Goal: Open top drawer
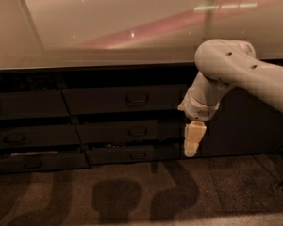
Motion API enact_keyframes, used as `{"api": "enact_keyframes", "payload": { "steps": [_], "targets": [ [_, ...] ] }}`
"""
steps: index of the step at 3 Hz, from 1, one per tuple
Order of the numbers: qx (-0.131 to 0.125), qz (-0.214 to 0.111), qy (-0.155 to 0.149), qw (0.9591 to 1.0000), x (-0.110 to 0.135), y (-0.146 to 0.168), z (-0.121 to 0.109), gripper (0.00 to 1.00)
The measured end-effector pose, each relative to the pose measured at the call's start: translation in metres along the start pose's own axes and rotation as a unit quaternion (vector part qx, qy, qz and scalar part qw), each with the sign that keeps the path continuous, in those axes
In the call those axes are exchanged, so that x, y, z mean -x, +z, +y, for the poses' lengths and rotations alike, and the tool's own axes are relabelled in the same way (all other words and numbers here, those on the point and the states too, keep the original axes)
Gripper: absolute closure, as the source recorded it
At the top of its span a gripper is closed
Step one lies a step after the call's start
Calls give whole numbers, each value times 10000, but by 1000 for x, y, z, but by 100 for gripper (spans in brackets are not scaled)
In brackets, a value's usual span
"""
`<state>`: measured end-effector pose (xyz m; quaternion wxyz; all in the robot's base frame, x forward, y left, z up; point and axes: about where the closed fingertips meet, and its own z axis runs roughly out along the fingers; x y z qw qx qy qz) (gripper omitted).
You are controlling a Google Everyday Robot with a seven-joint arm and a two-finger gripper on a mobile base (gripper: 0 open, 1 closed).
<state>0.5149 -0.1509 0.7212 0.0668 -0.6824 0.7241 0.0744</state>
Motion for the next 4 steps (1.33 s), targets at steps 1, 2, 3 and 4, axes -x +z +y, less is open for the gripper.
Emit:
{"api": "enact_keyframes", "payload": {
  "steps": [1,2,3,4],
  "targets": [
    [52,-5,11,10000,-1,6,0,0],
    [-171,39,-233,9996,5,4,7,0],
    [-463,126,-555,9973,7,-2,16,0],
    [-930,84,-1168,9888,8,6,40,0]
  ]
}}
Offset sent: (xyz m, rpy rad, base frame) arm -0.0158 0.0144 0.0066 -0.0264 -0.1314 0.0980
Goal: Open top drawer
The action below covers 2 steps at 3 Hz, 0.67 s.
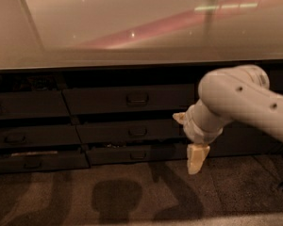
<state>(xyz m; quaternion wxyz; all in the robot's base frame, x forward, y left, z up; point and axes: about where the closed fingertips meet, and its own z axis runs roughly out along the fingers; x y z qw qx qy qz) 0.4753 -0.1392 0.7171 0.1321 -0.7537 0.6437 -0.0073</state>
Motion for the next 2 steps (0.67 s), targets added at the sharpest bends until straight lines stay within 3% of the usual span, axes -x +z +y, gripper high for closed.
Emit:
{"api": "enact_keyframes", "payload": {
  "steps": [2],
  "targets": [
    [-952,-103,-227,9951,3,-2,21,0]
  ]
}}
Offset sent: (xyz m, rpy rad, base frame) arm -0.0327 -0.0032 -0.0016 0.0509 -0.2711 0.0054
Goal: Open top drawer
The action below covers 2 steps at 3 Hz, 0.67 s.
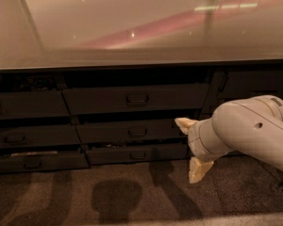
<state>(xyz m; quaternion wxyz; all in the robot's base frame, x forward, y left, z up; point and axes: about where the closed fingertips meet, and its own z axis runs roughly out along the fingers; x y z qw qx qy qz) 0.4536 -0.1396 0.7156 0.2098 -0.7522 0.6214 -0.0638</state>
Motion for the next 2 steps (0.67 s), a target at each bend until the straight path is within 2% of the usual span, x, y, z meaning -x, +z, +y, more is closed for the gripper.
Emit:
{"api": "enact_keyframes", "payload": {
  "steps": [1,2],
  "targets": [
    [0,0,1,10000,0,0,0,0],
    [8,56,259,9996,-17,-4,-27,0]
  ]
}}
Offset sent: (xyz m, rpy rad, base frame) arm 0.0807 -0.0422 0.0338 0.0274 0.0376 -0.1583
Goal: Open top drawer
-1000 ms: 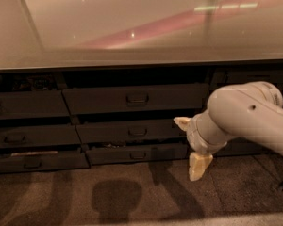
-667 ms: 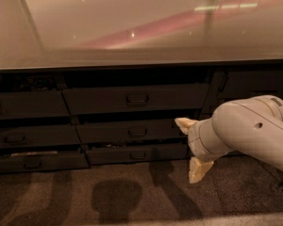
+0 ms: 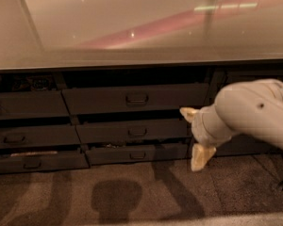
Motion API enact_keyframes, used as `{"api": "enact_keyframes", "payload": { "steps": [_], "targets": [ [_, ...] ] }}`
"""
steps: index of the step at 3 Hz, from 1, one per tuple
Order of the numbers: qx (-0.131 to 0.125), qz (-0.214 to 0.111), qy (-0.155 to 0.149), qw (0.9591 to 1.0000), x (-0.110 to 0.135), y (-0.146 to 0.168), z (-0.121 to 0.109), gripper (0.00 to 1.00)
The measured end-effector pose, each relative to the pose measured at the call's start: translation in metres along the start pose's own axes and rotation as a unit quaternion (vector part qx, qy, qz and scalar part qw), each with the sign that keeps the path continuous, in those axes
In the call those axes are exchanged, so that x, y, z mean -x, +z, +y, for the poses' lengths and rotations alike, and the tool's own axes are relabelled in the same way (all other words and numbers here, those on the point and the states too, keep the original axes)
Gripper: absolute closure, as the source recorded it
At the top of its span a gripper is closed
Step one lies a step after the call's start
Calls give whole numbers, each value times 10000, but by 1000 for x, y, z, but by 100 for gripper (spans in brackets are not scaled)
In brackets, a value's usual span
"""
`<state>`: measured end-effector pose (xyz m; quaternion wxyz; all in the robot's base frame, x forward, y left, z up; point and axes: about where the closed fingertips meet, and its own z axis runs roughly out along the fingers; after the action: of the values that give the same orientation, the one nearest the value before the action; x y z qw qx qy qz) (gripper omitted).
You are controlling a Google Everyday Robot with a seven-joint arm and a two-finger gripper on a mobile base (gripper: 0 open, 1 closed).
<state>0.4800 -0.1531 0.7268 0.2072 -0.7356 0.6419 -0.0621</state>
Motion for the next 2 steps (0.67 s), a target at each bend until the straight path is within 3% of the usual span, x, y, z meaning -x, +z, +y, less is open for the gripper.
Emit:
{"api": "enact_keyframes", "payload": {
  "steps": [1,2],
  "targets": [
    [-82,144,516,9985,-36,-20,-88,0],
    [-82,144,516,9985,-36,-20,-88,0]
  ]
}}
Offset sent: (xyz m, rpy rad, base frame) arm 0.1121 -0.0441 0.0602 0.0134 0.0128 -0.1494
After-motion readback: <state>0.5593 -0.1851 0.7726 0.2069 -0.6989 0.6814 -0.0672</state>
